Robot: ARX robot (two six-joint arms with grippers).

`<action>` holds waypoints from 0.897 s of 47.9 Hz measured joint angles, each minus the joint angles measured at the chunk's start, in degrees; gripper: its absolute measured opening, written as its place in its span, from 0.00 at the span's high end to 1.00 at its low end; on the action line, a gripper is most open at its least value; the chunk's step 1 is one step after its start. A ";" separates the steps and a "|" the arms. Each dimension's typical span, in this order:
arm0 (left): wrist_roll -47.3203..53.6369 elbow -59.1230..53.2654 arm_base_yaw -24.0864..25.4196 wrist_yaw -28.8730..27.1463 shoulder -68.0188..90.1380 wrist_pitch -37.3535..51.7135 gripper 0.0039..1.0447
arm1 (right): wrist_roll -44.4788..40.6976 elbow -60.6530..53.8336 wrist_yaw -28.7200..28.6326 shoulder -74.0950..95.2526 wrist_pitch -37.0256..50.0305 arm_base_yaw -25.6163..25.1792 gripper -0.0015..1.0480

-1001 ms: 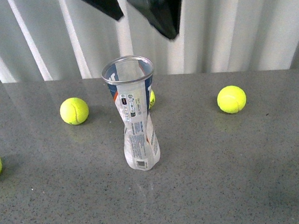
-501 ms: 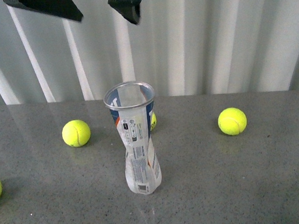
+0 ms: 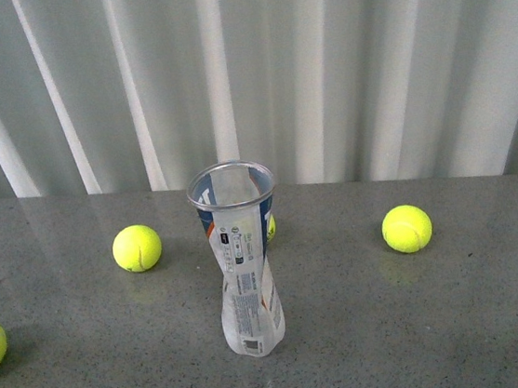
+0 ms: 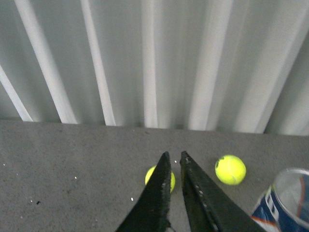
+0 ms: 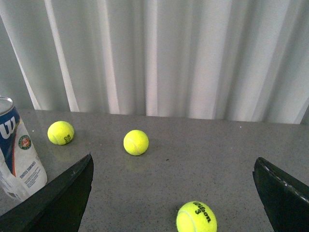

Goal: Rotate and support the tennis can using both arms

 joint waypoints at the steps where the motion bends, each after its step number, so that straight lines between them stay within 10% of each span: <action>1: 0.00 -1.73 0.39 0.96 -1.05 0.48 0.95 | 0.00 0.00 0.00 0.00 0.00 0.00 0.07; 43: -0.22 -24.94 12.66 12.50 -30.73 -5.79 0.97 | 0.00 0.00 -0.02 0.00 0.00 0.00 0.07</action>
